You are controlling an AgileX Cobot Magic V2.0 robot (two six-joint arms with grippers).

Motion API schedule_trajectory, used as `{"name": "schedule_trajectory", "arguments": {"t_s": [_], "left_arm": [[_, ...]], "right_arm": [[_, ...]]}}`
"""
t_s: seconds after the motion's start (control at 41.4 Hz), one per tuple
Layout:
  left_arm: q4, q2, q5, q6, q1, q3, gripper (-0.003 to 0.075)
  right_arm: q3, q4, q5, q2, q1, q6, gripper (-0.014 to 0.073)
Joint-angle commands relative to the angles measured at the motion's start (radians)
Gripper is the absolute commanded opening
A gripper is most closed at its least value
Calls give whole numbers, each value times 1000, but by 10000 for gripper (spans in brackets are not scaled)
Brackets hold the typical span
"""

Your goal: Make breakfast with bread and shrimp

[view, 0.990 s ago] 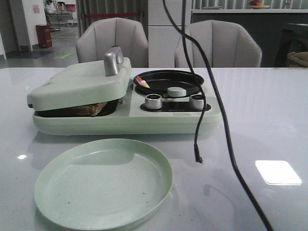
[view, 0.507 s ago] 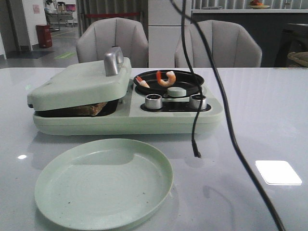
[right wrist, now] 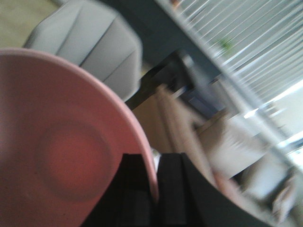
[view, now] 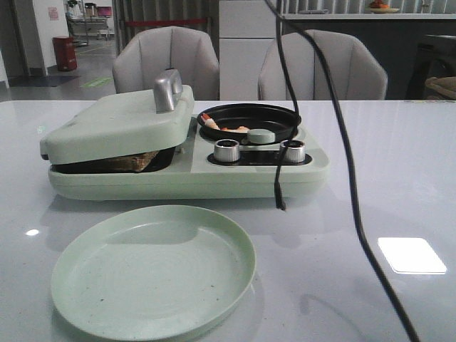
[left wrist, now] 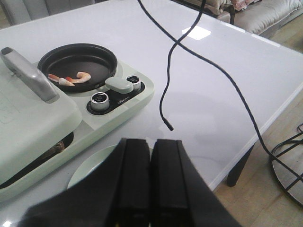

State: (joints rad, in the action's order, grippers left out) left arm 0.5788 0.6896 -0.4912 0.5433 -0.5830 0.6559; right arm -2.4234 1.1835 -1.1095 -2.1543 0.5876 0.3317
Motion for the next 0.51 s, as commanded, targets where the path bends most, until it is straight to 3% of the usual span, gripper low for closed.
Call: {"name": "schedule_trajectory", "arguments": {"t_s": [0.0,0.266,0.483], "left_arm": [[32,-2,65,-2,-8,33,98],[30,-2,30,-2,-8,33,98],[28,-2,18,-2,-8,33,98]], "right_arm": [[-30,-129,-40,131,-37,-100,43],[77,-612,-105,282,-201,-203,43],[383,-902,16,443,-373,-242,43]]}}
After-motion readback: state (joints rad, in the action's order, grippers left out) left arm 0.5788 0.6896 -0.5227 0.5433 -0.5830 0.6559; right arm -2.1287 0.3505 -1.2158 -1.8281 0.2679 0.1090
